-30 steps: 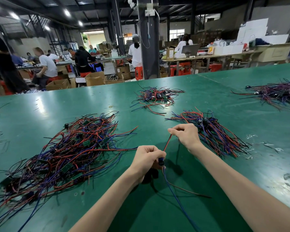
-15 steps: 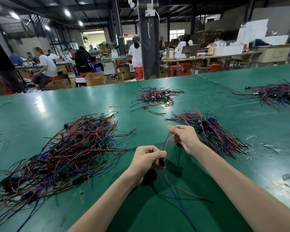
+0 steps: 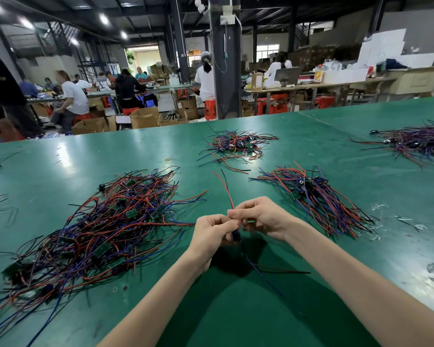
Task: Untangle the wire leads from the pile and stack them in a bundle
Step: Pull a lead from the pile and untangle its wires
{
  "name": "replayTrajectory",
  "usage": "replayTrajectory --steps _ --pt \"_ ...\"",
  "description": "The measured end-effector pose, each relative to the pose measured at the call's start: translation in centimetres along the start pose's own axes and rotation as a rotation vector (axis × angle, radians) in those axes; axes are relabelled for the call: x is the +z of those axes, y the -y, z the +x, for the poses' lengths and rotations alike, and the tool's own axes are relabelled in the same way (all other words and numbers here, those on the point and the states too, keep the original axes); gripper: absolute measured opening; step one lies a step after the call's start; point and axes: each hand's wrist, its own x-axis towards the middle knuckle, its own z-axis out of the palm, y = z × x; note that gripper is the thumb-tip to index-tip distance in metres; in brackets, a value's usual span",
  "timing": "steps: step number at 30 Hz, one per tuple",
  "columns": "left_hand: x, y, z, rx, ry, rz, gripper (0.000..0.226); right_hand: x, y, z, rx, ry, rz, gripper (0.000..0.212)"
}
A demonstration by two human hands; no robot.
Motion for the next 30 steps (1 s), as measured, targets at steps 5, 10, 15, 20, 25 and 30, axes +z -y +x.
replayTrajectory --steps 5,10,15,20,25,30 --pt "0.0 0.2 0.3 -0.032 -0.036 -0.029 0.038 0.9 -0.9 0.6 -0.197 -0.166 -0.065 0.017" --pt "0.3 0.2 0.1 -0.047 0.025 0.007 0.032 0.0 -1.4 1.2 -0.224 -0.387 -0.242 0.016" --pt "0.7 -0.1 -0.3 -0.094 0.126 -0.041 0.038 -1.1 -1.6 1.7 -0.298 -0.545 -0.366 0.012" --pt "1.0 -0.6 -1.1 -0.105 0.235 -0.006 0.043 -2.9 -1.8 2.1 -0.284 -0.666 -0.391 0.01" --pt "2.2 -0.9 -3.2 -0.113 0.596 0.094 0.039 -6.5 -1.9 2.3 -0.167 -0.872 -0.243 0.016" --pt "2.5 -0.9 -2.5 -0.073 0.462 0.058 0.038 -7.5 -1.6 2.7 -0.154 -0.732 0.096 0.018"
